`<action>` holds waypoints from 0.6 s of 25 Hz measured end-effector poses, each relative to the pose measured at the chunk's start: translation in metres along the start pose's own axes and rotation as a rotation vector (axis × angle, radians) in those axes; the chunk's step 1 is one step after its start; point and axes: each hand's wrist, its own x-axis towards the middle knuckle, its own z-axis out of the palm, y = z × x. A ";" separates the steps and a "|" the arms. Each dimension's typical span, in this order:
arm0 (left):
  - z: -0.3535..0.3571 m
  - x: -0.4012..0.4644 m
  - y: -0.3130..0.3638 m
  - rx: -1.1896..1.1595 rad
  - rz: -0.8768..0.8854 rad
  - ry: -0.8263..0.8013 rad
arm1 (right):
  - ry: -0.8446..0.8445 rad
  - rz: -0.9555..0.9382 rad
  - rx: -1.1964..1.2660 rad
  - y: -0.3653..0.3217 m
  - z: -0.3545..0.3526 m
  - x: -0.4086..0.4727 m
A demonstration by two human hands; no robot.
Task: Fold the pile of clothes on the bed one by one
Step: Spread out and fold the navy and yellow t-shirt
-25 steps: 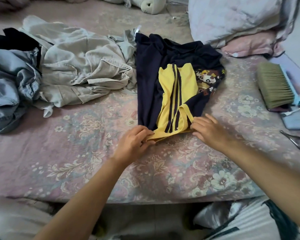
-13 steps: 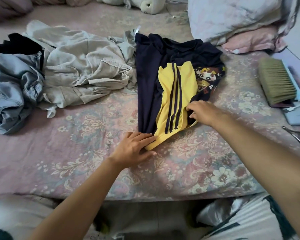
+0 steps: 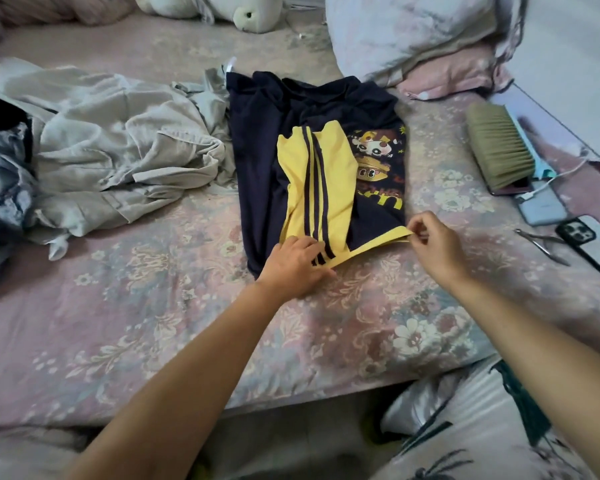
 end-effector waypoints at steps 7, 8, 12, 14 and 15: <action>-0.022 0.016 -0.002 -0.304 -0.142 0.118 | -0.079 0.353 0.178 -0.018 0.017 0.021; -0.028 0.014 -0.003 -0.402 -0.157 0.169 | -0.133 0.367 0.158 -0.021 0.021 0.021; -0.056 0.010 -0.005 -0.671 -0.226 0.297 | -0.130 0.365 0.110 -0.024 0.030 0.024; -0.068 0.009 -0.007 -0.784 -0.236 0.302 | -0.071 0.330 0.087 -0.028 0.021 0.027; -0.075 0.009 -0.007 -0.802 -0.227 0.320 | -0.040 0.318 0.111 -0.031 0.014 0.029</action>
